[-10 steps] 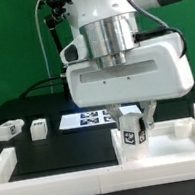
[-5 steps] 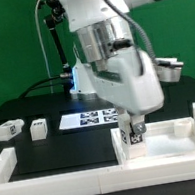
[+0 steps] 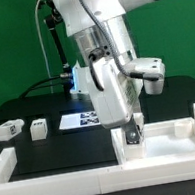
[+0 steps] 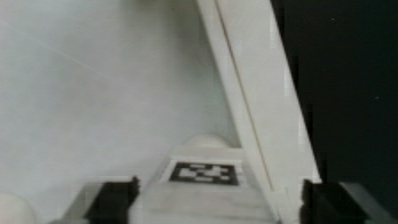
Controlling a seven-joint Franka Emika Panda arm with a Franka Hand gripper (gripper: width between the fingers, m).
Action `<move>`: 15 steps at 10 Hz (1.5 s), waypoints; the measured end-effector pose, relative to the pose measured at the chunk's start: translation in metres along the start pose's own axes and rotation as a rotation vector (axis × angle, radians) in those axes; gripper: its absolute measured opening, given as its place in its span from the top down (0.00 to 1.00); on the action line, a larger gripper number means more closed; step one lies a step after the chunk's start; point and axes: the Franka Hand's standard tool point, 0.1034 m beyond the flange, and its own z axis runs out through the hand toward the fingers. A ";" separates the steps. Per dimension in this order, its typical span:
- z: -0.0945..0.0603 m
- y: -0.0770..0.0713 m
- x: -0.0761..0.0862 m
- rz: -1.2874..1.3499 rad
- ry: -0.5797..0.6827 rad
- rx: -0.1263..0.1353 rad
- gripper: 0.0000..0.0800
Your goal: Assemble square table
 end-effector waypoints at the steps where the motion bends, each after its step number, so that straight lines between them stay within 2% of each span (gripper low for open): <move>1: 0.001 0.002 -0.003 -0.157 0.024 -0.004 0.29; 2: 0.003 0.002 -0.004 -0.319 0.048 0.004 0.29; 3: 0.003 0.004 -0.004 -0.420 0.055 0.005 0.21; 5: 0.003 0.003 -0.002 -0.527 0.057 0.001 0.19; 7: 0.002 0.002 0.002 -0.921 0.100 -0.036 0.19; 9: -0.001 -0.002 0.004 -1.204 0.122 -0.051 0.19; 10: 0.000 -0.002 0.004 -1.175 0.122 -0.051 0.35; 11: 0.001 -0.002 0.004 -1.150 0.123 -0.050 0.35; 12: 0.001 -0.002 0.005 -1.152 0.123 -0.050 0.52; 13: 0.001 -0.001 0.007 -1.115 0.125 -0.052 0.63; 15: 0.001 -0.001 0.008 -0.974 0.126 -0.043 0.63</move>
Offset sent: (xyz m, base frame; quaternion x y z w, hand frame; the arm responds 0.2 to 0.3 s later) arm 0.0000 0.0000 0.0000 0.0000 0.0000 -0.1938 0.9810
